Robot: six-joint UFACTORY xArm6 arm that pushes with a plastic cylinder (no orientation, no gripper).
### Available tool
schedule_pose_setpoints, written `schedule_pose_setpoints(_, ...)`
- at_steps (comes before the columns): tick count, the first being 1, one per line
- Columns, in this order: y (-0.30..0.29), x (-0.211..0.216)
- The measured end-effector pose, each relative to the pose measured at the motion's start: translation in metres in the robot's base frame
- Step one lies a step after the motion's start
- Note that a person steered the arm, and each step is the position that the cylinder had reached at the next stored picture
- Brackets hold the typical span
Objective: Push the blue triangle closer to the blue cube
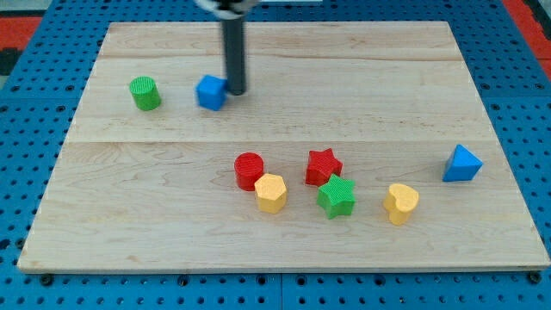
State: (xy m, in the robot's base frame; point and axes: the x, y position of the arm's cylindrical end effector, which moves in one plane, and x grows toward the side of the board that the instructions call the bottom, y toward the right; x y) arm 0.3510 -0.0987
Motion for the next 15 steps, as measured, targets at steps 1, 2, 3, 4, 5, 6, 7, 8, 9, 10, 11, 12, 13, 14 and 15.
schedule_pose_setpoints(1,-0.038,0.0)
schedule_pose_setpoints(2,0.042,0.007)
schedule_pose_setpoints(3,0.132,0.019)
schedule_pose_setpoints(4,0.177,0.026)
schedule_pose_setpoints(5,0.276,0.022)
schedule_pose_setpoints(6,0.33,0.081)
schedule_pose_setpoints(7,0.33,0.116)
schedule_pose_setpoints(8,0.364,0.124)
schedule_pose_setpoints(9,0.398,0.155)
schedule_pose_setpoints(10,0.348,0.161)
schedule_pose_setpoints(11,0.285,0.135)
schedule_pose_setpoints(12,0.237,0.078)
schedule_pose_setpoints(13,0.165,0.023)
schedule_pose_setpoints(14,0.102,-0.021)
schedule_pose_setpoints(15,0.111,-0.059)
